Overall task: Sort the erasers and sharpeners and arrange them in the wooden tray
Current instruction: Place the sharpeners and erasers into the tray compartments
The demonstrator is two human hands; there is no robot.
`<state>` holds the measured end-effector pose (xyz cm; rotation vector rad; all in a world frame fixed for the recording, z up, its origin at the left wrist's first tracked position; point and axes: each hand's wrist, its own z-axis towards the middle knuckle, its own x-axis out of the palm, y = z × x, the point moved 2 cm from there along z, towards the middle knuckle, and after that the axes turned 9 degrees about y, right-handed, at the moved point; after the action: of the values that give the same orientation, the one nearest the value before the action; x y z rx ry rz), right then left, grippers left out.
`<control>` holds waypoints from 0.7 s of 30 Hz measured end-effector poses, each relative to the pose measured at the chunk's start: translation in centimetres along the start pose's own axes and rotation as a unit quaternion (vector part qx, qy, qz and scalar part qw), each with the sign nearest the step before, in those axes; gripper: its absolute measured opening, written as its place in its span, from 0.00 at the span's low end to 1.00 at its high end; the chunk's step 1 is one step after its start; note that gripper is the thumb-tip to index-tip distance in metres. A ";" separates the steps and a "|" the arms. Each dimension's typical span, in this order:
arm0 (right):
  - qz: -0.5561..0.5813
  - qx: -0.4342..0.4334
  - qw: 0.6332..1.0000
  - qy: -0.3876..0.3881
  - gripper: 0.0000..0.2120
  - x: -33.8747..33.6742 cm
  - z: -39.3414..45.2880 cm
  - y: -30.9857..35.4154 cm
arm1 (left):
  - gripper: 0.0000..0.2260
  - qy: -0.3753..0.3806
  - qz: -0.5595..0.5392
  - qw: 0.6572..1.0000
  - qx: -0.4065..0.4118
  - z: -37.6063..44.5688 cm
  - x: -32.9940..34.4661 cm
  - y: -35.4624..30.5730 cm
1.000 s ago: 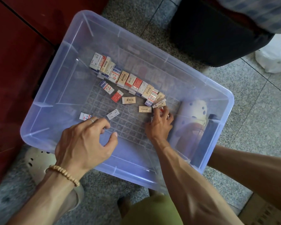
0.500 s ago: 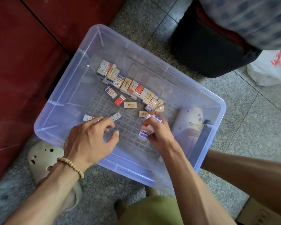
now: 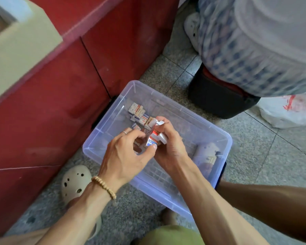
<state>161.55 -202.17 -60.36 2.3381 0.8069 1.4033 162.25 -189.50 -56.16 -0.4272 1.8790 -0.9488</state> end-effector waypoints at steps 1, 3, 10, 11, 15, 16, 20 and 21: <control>0.001 -0.005 1.000 -0.006 0.11 0.8 -0.4 0.3 | 0.12 -0.006 -0.029 0.999 -0.015 -0.2 -0.5 -0.6; -0.006 -0.016 1.000 -0.010 0.11 2.3 -1.0 1.1 | 0.06 -0.020 -0.093 0.995 -0.043 -0.5 -1.7 -1.7; -0.040 -0.035 0.998 0.013 0.13 6.8 -3.1 4.2 | 0.06 -0.041 -0.227 0.970 -0.074 -2.5 -5.7 -5.9; -0.028 -0.043 0.999 0.016 0.09 7.3 -3.4 4.5 | 0.06 -0.048 -0.233 0.968 -0.073 -2.7 -6.1 -6.5; -0.009 -0.045 0.999 0.017 0.04 9.1 -5.1 5.5 | 0.07 -0.077 -0.244 0.964 -0.070 -3.1 -7.5 -8.2; -0.007 -0.044 0.999 0.025 0.03 9.4 -5.6 5.8 | 0.07 -0.084 -0.242 0.964 -0.071 -3.2 -7.8 -8.4; -0.030 -0.029 0.997 0.059 0.02 10.5 -6.3 7.3 | 0.08 -0.109 -0.229 0.964 -0.075 -3.3 -9.1 -9.4; -0.044 -0.018 0.996 0.071 0.04 10.8 -6.4 7.6 | 0.08 -0.112 -0.226 0.965 -0.076 -3.3 -9.4 -9.6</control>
<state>162.27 -201.95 -45.66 2.1683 0.9022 1.5460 162.97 -188.22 -42.44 -1.0464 1.6821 -1.0028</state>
